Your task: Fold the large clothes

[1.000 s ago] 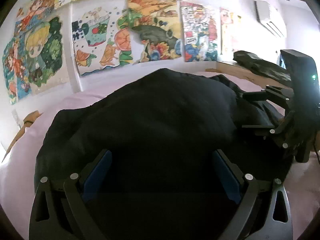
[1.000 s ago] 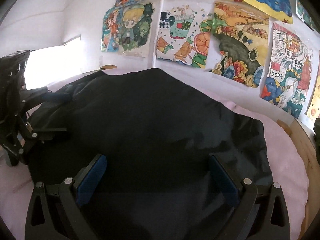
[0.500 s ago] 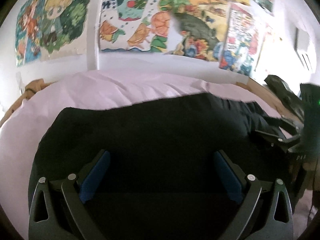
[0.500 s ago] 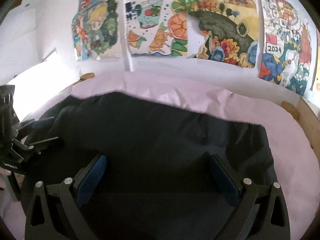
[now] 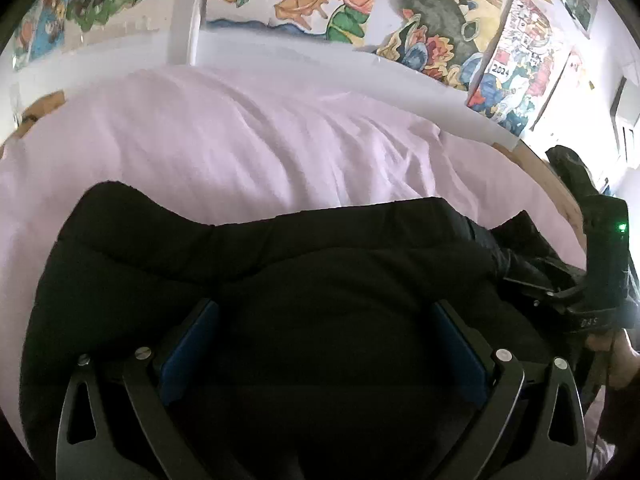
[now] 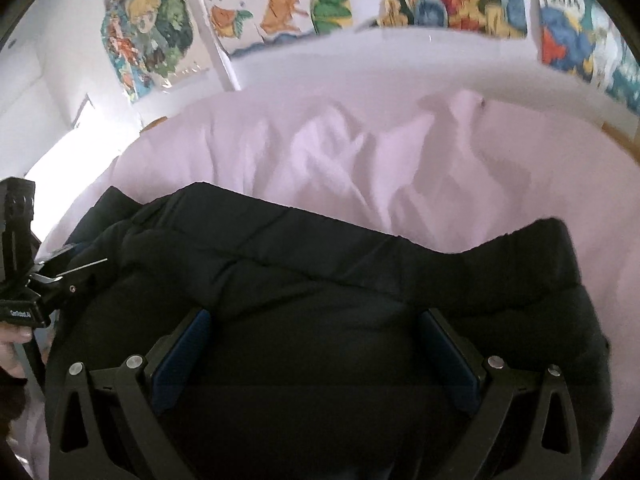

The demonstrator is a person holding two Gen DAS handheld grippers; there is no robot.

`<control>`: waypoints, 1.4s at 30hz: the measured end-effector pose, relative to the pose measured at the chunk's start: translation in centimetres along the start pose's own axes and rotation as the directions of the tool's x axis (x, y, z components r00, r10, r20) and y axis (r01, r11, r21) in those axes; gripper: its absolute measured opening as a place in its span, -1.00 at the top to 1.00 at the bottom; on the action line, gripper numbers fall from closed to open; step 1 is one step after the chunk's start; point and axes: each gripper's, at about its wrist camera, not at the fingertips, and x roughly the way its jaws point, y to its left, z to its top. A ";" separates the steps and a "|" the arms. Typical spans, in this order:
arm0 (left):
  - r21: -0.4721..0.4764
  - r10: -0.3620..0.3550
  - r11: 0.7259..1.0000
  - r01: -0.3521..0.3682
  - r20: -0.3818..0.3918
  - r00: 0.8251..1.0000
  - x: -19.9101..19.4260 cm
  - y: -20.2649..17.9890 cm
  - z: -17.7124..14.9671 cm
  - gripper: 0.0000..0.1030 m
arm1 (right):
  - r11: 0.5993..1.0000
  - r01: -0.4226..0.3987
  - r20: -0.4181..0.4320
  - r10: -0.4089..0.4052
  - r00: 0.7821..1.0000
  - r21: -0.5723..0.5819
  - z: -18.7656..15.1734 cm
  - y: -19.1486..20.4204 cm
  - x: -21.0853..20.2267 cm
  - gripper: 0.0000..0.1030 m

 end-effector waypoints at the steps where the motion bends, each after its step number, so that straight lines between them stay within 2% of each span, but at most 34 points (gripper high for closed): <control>1: 0.000 0.001 1.000 -0.001 0.000 1.000 0.1 0.1 -0.2 -0.98 | 1.000 -0.006 -0.004 0.006 1.000 0.007 0.0 -0.2 0.1 -1.00; 10: 0.014 0.003 1.000 -0.004 0.022 1.000 -0.3 0.0 -1.4 -0.98 | 1.000 0.007 0.014 -0.007 1.000 0.001 -1.0 0.3 -0.4 -1.00; 29: 0.019 0.007 1.000 -0.007 0.027 1.000 0.3 -0.3 -1.3 -0.98 | 1.000 0.009 0.033 -0.008 0.999 -0.003 -1.1 0.5 -0.1 -1.00; 34: 0.020 0.010 1.000 -0.010 0.025 1.000 0.6 -0.5 -1.4 -0.98 | 1.000 0.021 0.033 -0.020 0.999 -0.012 -1.2 0.7 -0.2 -1.00; 39: 0.036 0.022 0.999 -0.024 0.044 0.999 0.5 -0.7 -1.8 -0.98 | 0.996 0.071 0.064 -0.069 0.996 -0.045 -1.7 1.6 -0.2 -1.00; 42: 0.033 0.012 0.999 -0.014 0.043 0.999 0.7 -0.6 -1.8 -0.98 | 0.997 0.064 0.069 -0.061 0.996 -0.040 -1.8 1.4 -0.2 -1.00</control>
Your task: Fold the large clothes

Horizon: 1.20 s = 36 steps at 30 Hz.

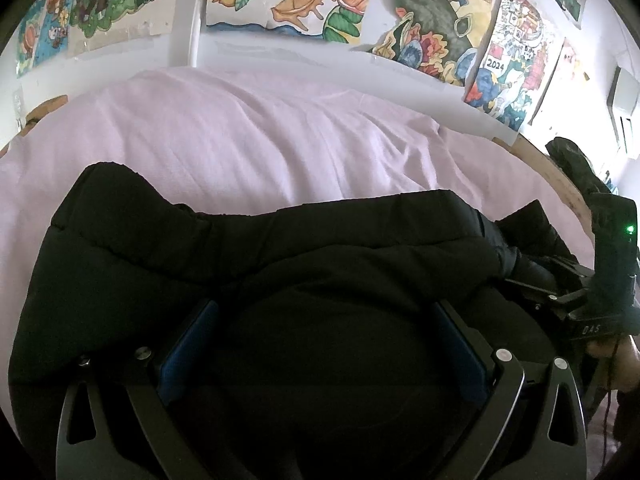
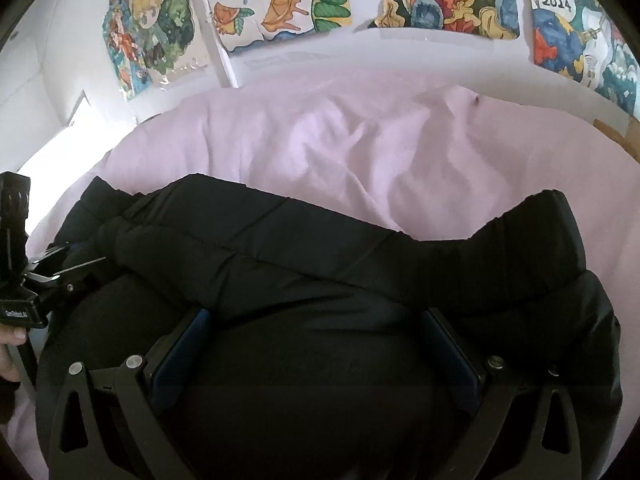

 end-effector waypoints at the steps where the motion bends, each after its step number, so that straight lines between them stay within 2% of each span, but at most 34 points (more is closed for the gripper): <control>1: -0.005 -0.010 1.000 0.010 -0.002 1.000 0.0 0.2 0.1 -0.98 | 1.000 -0.006 0.003 0.006 1.000 0.003 0.0 -0.1 -0.1 -1.00; 5: -0.035 -0.048 0.998 0.047 -0.013 0.999 -0.8 0.7 0.7 -0.98 | 0.998 -0.053 0.037 0.052 0.998 0.029 -0.3 -0.8 -1.0 -1.00; 8: -0.037 -0.038 0.999 0.037 -0.008 0.999 -1.7 0.5 1.1 -0.98 | 0.996 -0.074 0.051 0.072 0.996 0.040 -0.2 -1.0 -1.8 -1.00; 13: -0.051 -0.032 0.998 0.035 0.056 0.998 -3.4 0.7 0.2 -0.98 | 0.989 -0.130 0.073 0.125 0.989 0.073 -0.3 -1.6 -3.0 -1.00; 17: -0.054 -0.012 0.998 0.016 0.078 0.997 -4.9 0.9 -0.2 -0.98 | 0.984 -0.149 0.098 0.139 0.985 0.097 -0.9 -2.0 -4.6 -1.00; 25: -0.063 -0.006 0.998 0.011 0.075 0.997 -9.0 3.3 -1.4 -0.98 | 0.953 -0.231 0.152 0.203 0.967 0.198 -2.5 -5.7 -9.4 -1.00; 28: -0.069 0.008 0.998 -0.002 0.083 0.997 -10.7 4.6 -1.9 -0.98 | 0.946 -0.223 0.167 0.187 0.968 0.236 -3.1 -7.5 -10.7 -1.00; 31: -0.083 0.061 0.995 -0.054 0.076 0.995 -11.9 5.8 -2.5 -0.98 | 0.941 -0.212 0.188 0.166 0.968 0.264 -3.6 -9.0 -11.8 -1.00; 36: -0.119 0.107 0.988 -0.100 0.056 0.993 -13.2 8.2 -3.4 -0.98 | 0.938 -0.189 0.189 0.137 0.972 0.289 -3.8 -10.1 -12.2 -1.00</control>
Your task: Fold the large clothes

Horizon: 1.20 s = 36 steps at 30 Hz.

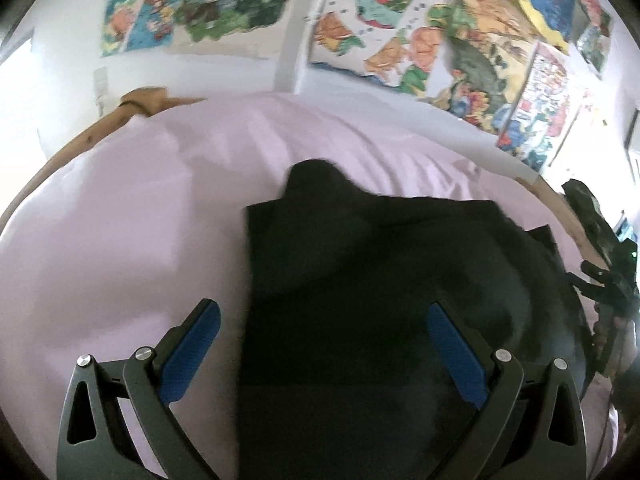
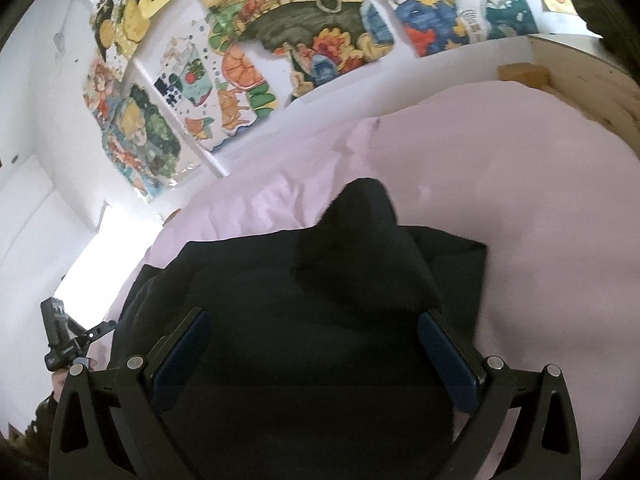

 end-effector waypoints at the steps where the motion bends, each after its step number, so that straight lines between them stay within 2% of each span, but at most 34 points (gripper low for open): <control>1: -0.011 0.005 1.000 -0.005 -0.015 1.000 0.0 0.6 -0.2 -0.98 | 1.000 0.004 -0.001 -0.004 1.000 0.001 0.1 -0.1 0.1 -1.00; 4: -0.035 0.008 0.999 -0.010 -0.067 0.998 0.3 1.8 -0.9 -0.97 | 0.999 0.032 -0.007 -0.032 0.999 -0.015 0.1 -0.4 -0.3 -1.00; 8: -0.039 -0.003 0.999 -0.001 -0.104 0.995 0.7 2.5 -1.6 -0.98 | 0.991 0.126 -0.045 -0.127 0.991 -0.034 -0.3 -1.8 -0.3 -1.00; 13: -0.024 -0.028 0.999 0.025 -0.119 0.992 1.1 2.5 -1.6 -0.98 | 0.993 0.114 -0.137 -0.107 0.985 0.041 -1.3 -4.6 0.8 -1.00; 21: -0.036 -0.050 0.998 0.045 -0.138 0.989 1.8 2.4 -1.6 -0.98 | 0.995 -0.031 -0.214 0.051 0.975 0.095 -2.7 -7.0 1.9 -1.00; 29: -0.038 -0.099 0.995 0.093 -0.171 0.980 2.4 2.3 -1.8 -0.98 | 0.990 -0.131 -0.237 0.141 0.961 0.059 -3.9 -7.0 2.2 -1.00; 31: -0.043 -0.123 0.992 0.117 -0.184 0.975 2.5 2.4 -1.8 -0.98 | 0.982 -0.178 -0.255 0.189 0.948 0.063 -4.1 -7.0 2.2 -1.00; 33: -0.051 -0.150 0.988 0.143 -0.200 0.968 2.9 2.3 -1.8 -0.98 | 0.964 -0.256 -0.285 0.266 0.921 0.072 -4.5 -6.7 2.4 -1.00; 35: -0.069 -0.189 0.982 0.178 -0.221 0.957 3.4 2.4 -1.7 -0.98 | 0.952 -0.295 -0.311 0.304 0.900 0.075 -4.6 -6.5 2.7 -1.00; 36: -0.080 -0.206 0.978 0.192 -0.231 0.951 3.6 2.4 -1.6 -0.98 | 0.952 -0.296 -0.318 0.304 0.898 0.075 -4.6 -6.5 2.8 -1.00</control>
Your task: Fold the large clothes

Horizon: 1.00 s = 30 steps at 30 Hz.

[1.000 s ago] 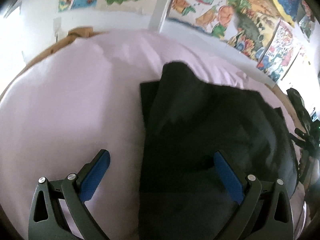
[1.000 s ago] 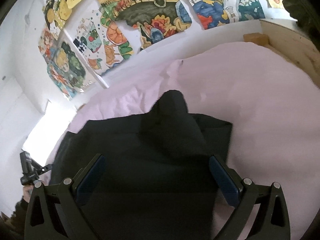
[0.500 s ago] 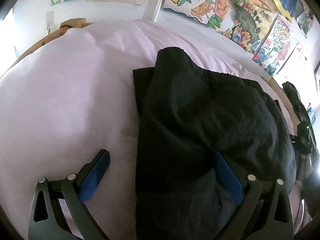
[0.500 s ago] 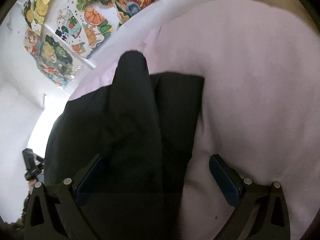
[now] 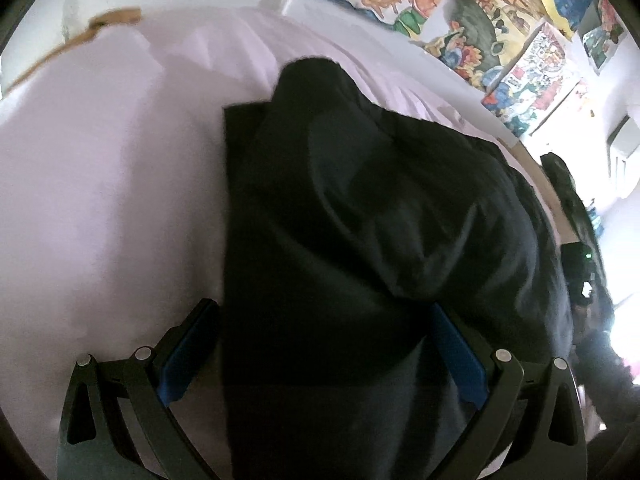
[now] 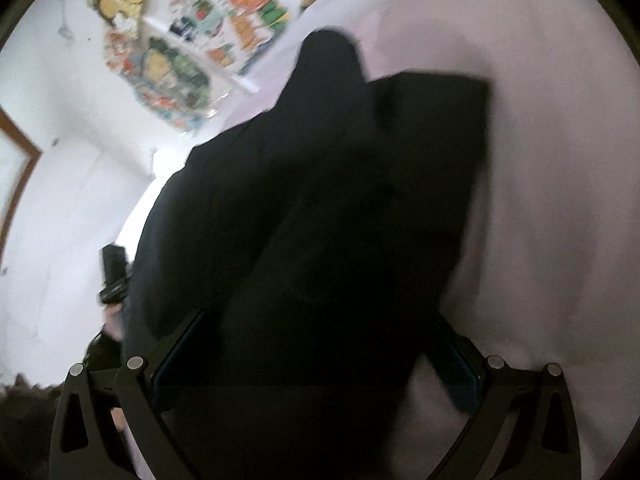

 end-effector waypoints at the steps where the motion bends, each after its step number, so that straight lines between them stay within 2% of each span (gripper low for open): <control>1: -0.010 -0.015 1.000 0.015 -0.013 1.000 0.3 0.0 0.1 -0.98 | 1.000 0.004 -0.003 -0.004 1.000 0.005 0.1 0.0 0.2 -1.00; 5: -0.026 -0.027 0.999 0.026 -0.045 0.999 0.9 -0.1 0.5 -0.98 | 1.000 0.012 0.017 -0.012 1.000 0.012 -0.3 -0.5 -0.1 -1.00; 14: -0.006 0.046 0.999 -0.046 -0.061 0.997 1.3 -1.3 -0.3 -0.98 | 1.000 0.025 0.039 -0.025 0.999 -0.004 -0.8 -0.6 0.0 -1.00; 30: -0.009 0.011 1.000 -0.011 -0.063 0.998 2.2 -1.7 -0.4 -0.98 | 0.999 0.040 0.037 -0.040 0.999 -0.007 -0.3 -0.1 0.4 -1.00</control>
